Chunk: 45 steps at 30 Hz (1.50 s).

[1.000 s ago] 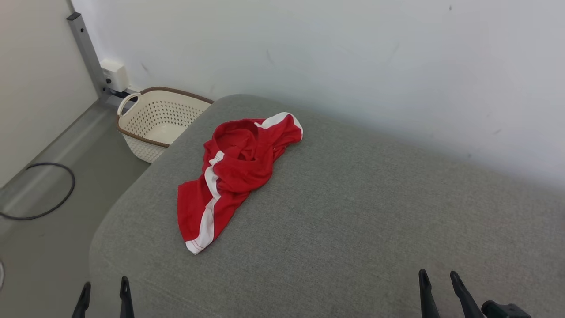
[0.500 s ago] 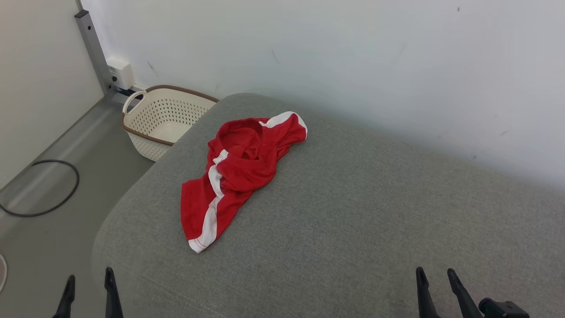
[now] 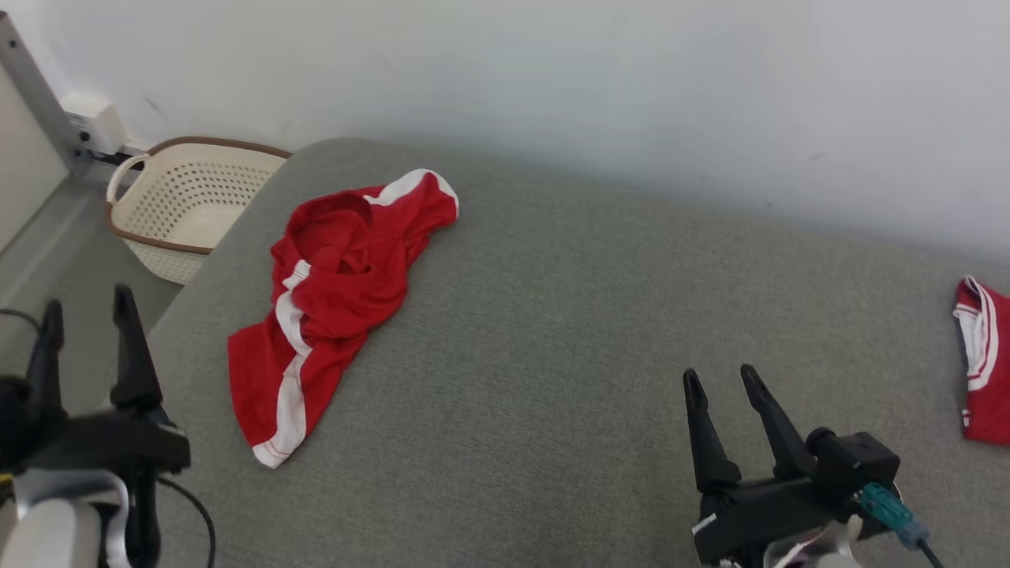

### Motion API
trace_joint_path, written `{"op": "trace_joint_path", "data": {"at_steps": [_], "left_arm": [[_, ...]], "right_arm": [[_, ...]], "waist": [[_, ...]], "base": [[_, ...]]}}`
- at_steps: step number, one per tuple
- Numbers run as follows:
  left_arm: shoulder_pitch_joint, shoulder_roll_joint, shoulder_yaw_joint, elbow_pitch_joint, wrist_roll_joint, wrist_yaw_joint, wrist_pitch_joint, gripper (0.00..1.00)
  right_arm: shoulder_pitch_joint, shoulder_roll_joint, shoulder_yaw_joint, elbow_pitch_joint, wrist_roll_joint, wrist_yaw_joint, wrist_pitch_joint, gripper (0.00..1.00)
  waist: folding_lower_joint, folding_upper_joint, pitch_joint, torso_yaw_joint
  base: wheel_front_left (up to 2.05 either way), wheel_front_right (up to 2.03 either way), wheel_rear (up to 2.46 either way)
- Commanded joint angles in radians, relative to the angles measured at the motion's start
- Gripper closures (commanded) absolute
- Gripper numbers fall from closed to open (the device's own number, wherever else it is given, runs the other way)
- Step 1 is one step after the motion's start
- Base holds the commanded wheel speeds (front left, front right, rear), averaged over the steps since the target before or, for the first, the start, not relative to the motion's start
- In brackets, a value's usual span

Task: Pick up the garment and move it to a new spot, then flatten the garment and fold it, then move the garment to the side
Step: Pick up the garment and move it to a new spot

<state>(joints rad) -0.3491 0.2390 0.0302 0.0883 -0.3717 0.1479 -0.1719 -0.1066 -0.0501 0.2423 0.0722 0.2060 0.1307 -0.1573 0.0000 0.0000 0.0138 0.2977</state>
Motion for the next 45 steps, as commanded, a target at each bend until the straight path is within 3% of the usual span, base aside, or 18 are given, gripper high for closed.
{"op": "trace_joint_path", "data": {"at_steps": [1, 10, 21, 34, 38, 45], "left_arm": [[-0.029, 0.009, 0.004, 0.016, -0.001, -0.007, 0.005, 0.0], [-0.315, 0.086, 0.034, 0.214, -0.069, -0.059, 0.092, 0.0], [-0.542, 0.157, 0.008, 0.474, -0.082, -0.105, 0.187, 0.0], [-0.657, 0.222, -0.104, 0.778, -0.005, -0.145, 0.321, 0.0], [-0.665, 0.225, -0.122, 0.822, -0.001, -0.158, 0.343, 0.0], [-0.687, 0.236, -0.178, 0.923, 0.029, -0.18, 0.471, 0.0]], "right_arm": [[-0.025, -0.001, 0.01, -0.007, -0.011, 0.0, 0.003, 0.0], [-0.152, -0.003, 0.054, 0.003, 0.002, 0.0, -0.03, 0.0], [-0.214, -0.001, 0.095, 0.039, 0.028, 0.0, -0.074, 0.0], [-0.233, 0.0, 0.107, 0.069, 0.06, 0.0, -0.099, 0.0], [-0.236, 0.0, 0.109, 0.073, 0.063, 0.0, -0.101, 0.0], [-0.246, -0.001, 0.107, 0.081, 0.06, 0.0, -0.107, 0.0]], "waist": [[0.0, 0.0, 0.102, -0.099], [0.0, 0.0, 0.252, -0.245], [0.0, 0.0, 0.306, -0.355], [0.0, 0.0, 0.33, -0.42], [0.0, 0.0, 0.332, -0.425], [0.0, 0.0, 0.339, -0.426]], "base": [[0.0, 0.0, 0.0], [0.0, 0.0, 0.0], [0.0, 0.0, 0.0], [0.0, 0.0, 0.0], [0.0, 0.0, 0.0], [0.0, 0.0, 0.0]]}}
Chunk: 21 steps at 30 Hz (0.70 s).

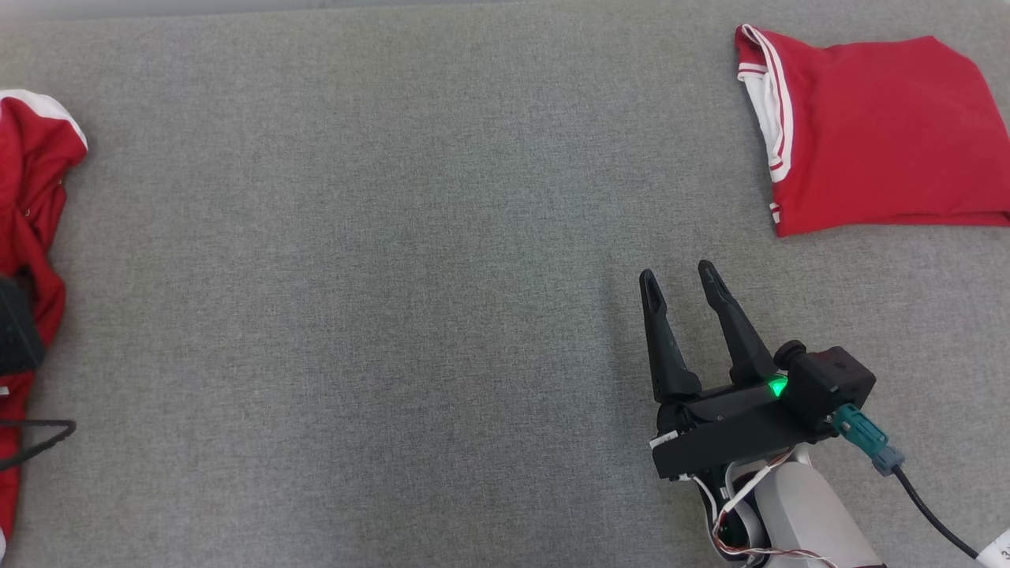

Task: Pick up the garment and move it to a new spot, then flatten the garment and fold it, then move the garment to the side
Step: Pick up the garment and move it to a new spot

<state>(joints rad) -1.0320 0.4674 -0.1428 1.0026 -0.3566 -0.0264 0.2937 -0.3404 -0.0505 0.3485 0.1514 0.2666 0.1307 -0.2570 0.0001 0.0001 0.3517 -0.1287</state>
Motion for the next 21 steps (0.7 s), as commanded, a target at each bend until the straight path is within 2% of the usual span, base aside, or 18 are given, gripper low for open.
{"op": "trace_joint_path", "data": {"at_steps": [1, 3, 4, 5, 10, 14, 21], "left_arm": [[-0.008, 0.01, -0.012, 0.017, 0.016, -0.007, 0.016, 0.0], [-0.015, 0.007, -0.013, 0.025, 0.004, -0.012, 0.02, 0.02], [-0.016, 0.007, -0.017, 0.027, 0.007, -0.013, 0.017, 0.67], [-0.019, 0.007, -0.021, 0.029, 0.012, -0.016, 0.012, 1.0], [-0.04, 0.001, -0.036, 0.014, 0.021, -0.018, -0.052, 1.0], [-0.063, -0.011, -0.063, -0.007, 0.039, -0.042, -0.12, 1.0], [-0.101, -0.067, -0.108, -0.09, 0.039, -0.077, -0.217, 1.0]], "right_arm": [[-0.014, 0.0, 0.001, 0.003, -0.002, 0.0, -0.007, 0.0], [-0.018, 0.0, 0.0, 0.004, -0.002, 0.0, -0.007, 0.0], [-0.018, 0.0, -0.002, 0.004, -0.003, 0.0, -0.008, 0.0], [-0.017, 0.0, -0.003, 0.006, -0.005, 0.0, -0.008, 0.0], [-0.005, 0.0, -0.007, 0.012, -0.011, 0.0, -0.008, 0.0], [0.007, 0.0, -0.015, 0.022, -0.011, 0.0, -0.009, 0.0], [0.031, 0.0, -0.046, 0.032, -0.016, 0.0, -0.008, 0.0]], "waist": [[-0.0001, -0.0001, 0.003, 0.0], [-0.0001, -0.0001, 0.005, 0.0], [-0.0001, -0.0001, 0.005, 0.0], [-0.0001, -0.0001, 0.005, 0.001], [-0.0001, -0.0001, -0.009, 0.016], [-0.0001, -0.0001, -0.041, 0.039], [-0.0001, -0.0001, -0.097, 0.082]], "base": [[0.0, 0.0, 0.0], [0.0, 0.0, 0.0], [0.0, 0.0, 0.0], [0.0, 0.0, 0.0], [0.0, 0.0, 0.0], [0.0, 0.0, 0.0], [0.0, 0.0, 0.0]]}}
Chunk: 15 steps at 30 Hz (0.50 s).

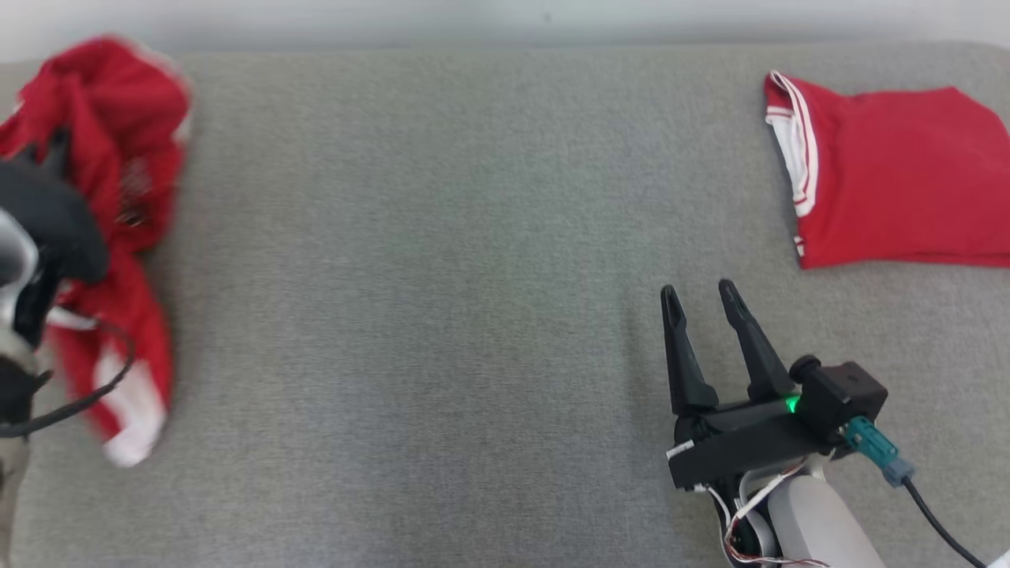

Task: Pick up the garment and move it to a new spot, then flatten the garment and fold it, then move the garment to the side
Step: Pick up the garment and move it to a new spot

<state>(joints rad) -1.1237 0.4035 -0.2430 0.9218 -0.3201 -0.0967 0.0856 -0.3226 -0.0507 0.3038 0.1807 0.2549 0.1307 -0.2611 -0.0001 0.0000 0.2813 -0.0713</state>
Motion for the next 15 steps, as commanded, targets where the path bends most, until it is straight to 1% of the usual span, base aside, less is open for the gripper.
{"op": "trace_joint_path", "data": {"at_steps": [1, 4, 7, 8, 9, 10, 15], "left_arm": [[-0.013, -0.01, -0.022, -0.028, 0.01, -0.009, -0.015, 1.0], [-0.029, -0.032, -0.063, -0.099, 0.024, -0.02, -0.035, 1.0], [-0.026, -0.067, -0.094, -0.184, 0.012, -0.024, -0.032, 1.0], [-0.017, -0.095, -0.112, -0.248, -0.01, -0.028, -0.024, 1.0], [-0.01, -0.107, -0.12, -0.279, -0.019, -0.029, -0.017, 1.0], [-0.01, -0.107, -0.12, -0.279, -0.019, -0.029, -0.017, 1.0], [0.027, -0.18, -0.16, -0.431, -0.06, -0.03, 0.01, 1.0]], "right_arm": [[0.014, 0.0, -0.006, 0.001, -0.005, 0.0, -0.004, 0.0], [0.031, 0.0, -0.022, 0.001, -0.004, 0.0, -0.003, 0.0], [0.038, 0.0, -0.036, 0.002, 0.001, 0.0, -0.004, 0.0], [0.047, 0.0, -0.049, 0.002, 0.005, 0.0, -0.004, 0.0], [0.052, 0.0, -0.054, 0.003, 0.008, 0.0, -0.004, 0.0], [0.052, 0.0, -0.054, 0.003, 0.008, 0.0, -0.004, 0.0], [0.07, 0.0, -0.07, 0.008, 0.019, 0.0, -0.004, 0.0]], "waist": [[0.0001, 0.0, -0.032, 0.028], [0.0001, 0.0, -0.049, 0.036], [0.0001, 0.0, -0.062, 0.037], [0.0001, 0.0, -0.07, 0.035], [0.0001, 0.0, -0.073, 0.034], [0.0001, 0.0, -0.073, 0.034], [0.0001, 0.0, -0.083, 0.014]], "base": [[0.0, 0.0, 0.0], [0.0, 0.0, 0.0], [0.0, 0.0, 0.0], [0.0, 0.0, 0.0], [0.0, 0.0, 0.0], [0.0, 0.0, 0.0], [0.0, 0.0, 0.0]]}}
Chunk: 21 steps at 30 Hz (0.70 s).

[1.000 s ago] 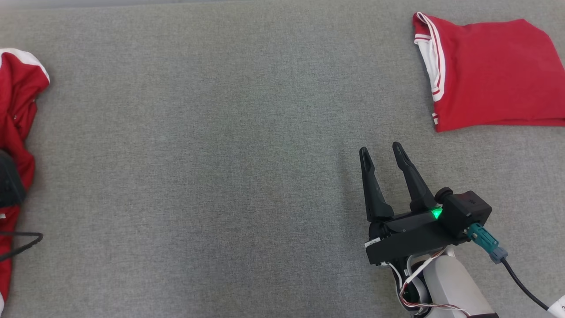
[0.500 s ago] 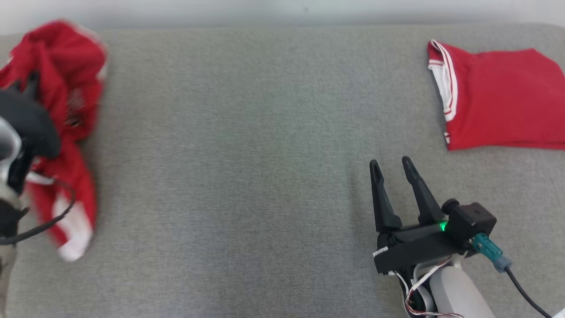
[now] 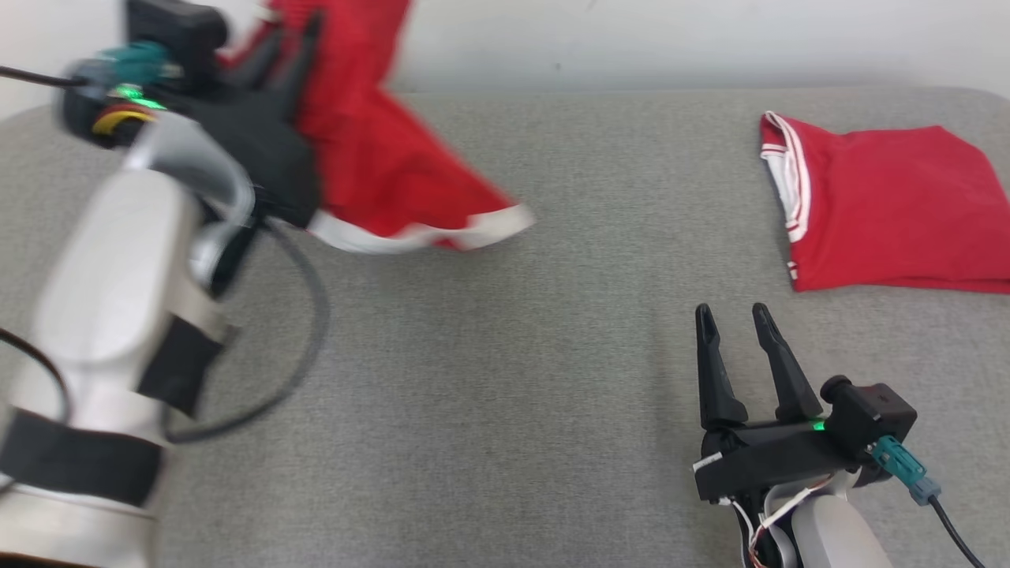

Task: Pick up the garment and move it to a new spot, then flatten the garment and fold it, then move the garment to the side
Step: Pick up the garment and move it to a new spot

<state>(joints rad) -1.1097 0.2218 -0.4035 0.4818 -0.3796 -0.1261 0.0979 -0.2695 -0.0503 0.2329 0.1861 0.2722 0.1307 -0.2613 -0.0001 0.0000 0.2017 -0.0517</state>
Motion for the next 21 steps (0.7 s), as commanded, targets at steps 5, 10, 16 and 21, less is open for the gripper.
{"op": "trace_joint_path", "data": {"at_steps": [5, 10, 16, 21], "left_arm": [[0.05, -0.074, -0.037, -0.105, -0.024, 0.014, 0.019, 1.0], [0.078, -0.132, -0.075, -0.177, -0.05, 0.033, 0.029, 1.0], [0.148, -0.151, -0.109, -0.218, -0.076, 0.064, 0.028, 1.0], [0.256, -0.123, -0.09, -0.225, -0.094, 0.102, 0.009, 1.0]], "right_arm": [[0.016, 0.0, -0.006, 0.003, 0.01, 0.0, -0.005, 0.0], [0.023, 0.0, -0.015, 0.001, 0.014, 0.0, -0.005, 0.0], [0.025, 0.0, -0.024, -0.002, 0.012, 0.0, -0.005, 0.0], [0.025, 0.0, -0.029, 0.004, 0.007, 0.0, -0.005, 0.0]], "waist": [[0.0001, 0.0, -0.004, -0.038], [0.0001, 0.0, 0.003, -0.068], [0.0001, 0.0, 0.007, -0.095], [0.0001, 0.0, 0.001, -0.109]], "base": [[0.0, 0.0, 0.0], [0.0, 0.0, 0.0], [0.0, 0.0, 0.0], [0.0, 0.0, 0.0]]}}
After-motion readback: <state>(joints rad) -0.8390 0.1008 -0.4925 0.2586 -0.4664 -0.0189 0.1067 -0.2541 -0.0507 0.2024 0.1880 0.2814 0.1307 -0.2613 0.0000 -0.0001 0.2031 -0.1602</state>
